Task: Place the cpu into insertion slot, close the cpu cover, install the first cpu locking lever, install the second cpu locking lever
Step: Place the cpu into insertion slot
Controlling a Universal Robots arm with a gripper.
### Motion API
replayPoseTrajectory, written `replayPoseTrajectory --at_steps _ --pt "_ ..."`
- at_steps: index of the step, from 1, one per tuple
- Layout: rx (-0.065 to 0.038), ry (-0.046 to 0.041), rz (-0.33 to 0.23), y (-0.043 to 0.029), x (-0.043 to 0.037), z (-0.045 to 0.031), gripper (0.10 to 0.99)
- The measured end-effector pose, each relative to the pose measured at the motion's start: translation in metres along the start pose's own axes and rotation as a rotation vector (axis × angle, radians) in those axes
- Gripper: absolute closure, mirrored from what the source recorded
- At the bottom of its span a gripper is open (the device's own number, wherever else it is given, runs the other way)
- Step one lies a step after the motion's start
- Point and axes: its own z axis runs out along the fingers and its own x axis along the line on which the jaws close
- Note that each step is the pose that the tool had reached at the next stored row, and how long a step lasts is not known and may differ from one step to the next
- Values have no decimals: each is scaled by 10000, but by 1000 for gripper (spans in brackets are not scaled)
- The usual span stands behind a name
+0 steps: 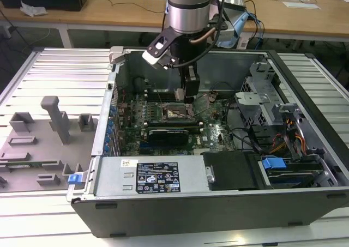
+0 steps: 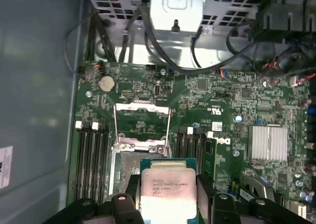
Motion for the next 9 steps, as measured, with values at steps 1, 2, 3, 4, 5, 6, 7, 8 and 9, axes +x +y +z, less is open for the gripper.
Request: replayPoseTrajectory --at_steps 1,2,3,4,5,6,7,8,9 --pt "0 -3 36 -3 0 20 545" --pt "-1 -7 73 -7 0 50 545" --pt "0 -9 88 -12 1 74 545" --pt "-1 -9 91 -16 2 94 545" --pt "0 -10 91 -23 7 130 545" --pt "-1 -15 92 -25 13 148 545" --pt "0 -27 91 -28 20 164 545" --pt "3 -66 91 -34 36 191 545" --pt "4 -108 89 -38 61 217 545"
